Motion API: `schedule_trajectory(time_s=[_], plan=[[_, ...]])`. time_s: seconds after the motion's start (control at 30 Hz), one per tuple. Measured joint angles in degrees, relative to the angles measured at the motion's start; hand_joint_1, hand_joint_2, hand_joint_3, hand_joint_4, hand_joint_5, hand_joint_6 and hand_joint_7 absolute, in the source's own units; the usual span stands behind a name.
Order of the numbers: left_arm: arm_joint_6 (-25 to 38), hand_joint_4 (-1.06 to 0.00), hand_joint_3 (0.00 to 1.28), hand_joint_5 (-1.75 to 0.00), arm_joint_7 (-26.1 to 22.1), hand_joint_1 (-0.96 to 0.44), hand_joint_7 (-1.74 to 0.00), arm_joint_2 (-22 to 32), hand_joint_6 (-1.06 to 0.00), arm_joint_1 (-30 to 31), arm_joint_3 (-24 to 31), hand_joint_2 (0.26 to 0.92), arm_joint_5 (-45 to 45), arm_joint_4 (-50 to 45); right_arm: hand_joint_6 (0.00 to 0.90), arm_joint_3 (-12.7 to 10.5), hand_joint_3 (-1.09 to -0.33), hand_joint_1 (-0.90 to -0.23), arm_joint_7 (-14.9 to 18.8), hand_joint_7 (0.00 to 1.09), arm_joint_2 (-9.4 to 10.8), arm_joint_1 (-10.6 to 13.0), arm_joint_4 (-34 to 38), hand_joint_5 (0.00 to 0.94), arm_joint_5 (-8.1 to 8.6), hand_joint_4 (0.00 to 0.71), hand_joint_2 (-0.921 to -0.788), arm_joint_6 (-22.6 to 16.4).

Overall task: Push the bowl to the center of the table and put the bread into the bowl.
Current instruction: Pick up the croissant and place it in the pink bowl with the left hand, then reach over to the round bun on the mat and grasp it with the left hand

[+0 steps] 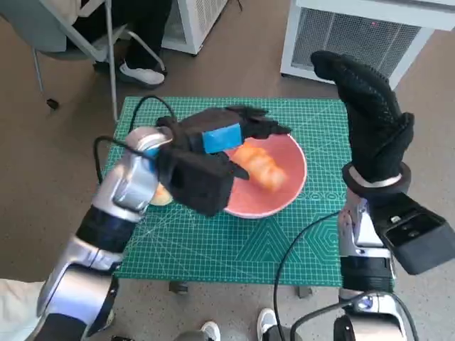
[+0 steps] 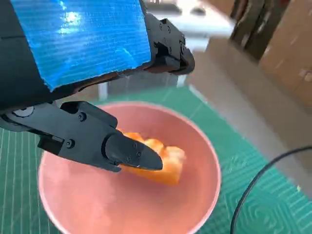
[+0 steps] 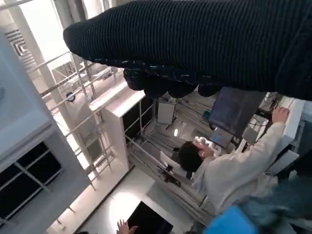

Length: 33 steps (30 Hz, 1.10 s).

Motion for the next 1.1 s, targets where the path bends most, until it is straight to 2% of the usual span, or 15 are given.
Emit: schedule_trajectory(time_s=[0.23, 0.57, 0.93, 1.1], plan=[[-0.01, -0.1, 0.01, -0.01, -0.24, -0.34, -0.02, 5.5, -0.27, 5.06, 5.64, 0.892, -3.62, -9.36, -0.001, 0.02, -0.871, -0.534, 0.0, 0.58, -0.03, 0.18, 0.13, 0.448, 0.04, -0.001, -0.921, -0.03], [-0.29, -0.12, 0.01, -0.01, 0.76, -0.36, -0.03, 12.29, -0.28, 10.22, 13.05, 0.91, -7.22, -11.0, -0.001, 0.04, -0.87, -0.531, 0.01, 0.58, -0.03, 0.19, 0.26, 0.448, 0.13, -0.001, -0.921, -0.07], [2.92, -0.15, 0.0, -0.01, 0.98, -0.34, -0.04, 16.31, -0.29, 14.78, 14.25, 0.909, -6.82, -9.83, -0.001, 0.22, -0.867, -0.529, 0.12, 0.58, 0.07, 0.16, 1.03, 0.45, 0.24, -0.001, -0.921, -0.14], [4.39, -0.15, 0.0, -0.01, 1.03, -0.34, -0.04, 17.32, -0.3, 15.71, 14.18, 0.9, -6.17, -7.76, -0.001, 0.3, -0.867, -0.531, 0.64, 0.58, 0.07, 0.15, 1.37, 0.447, 0.89, -0.001, -0.921, -0.08]])
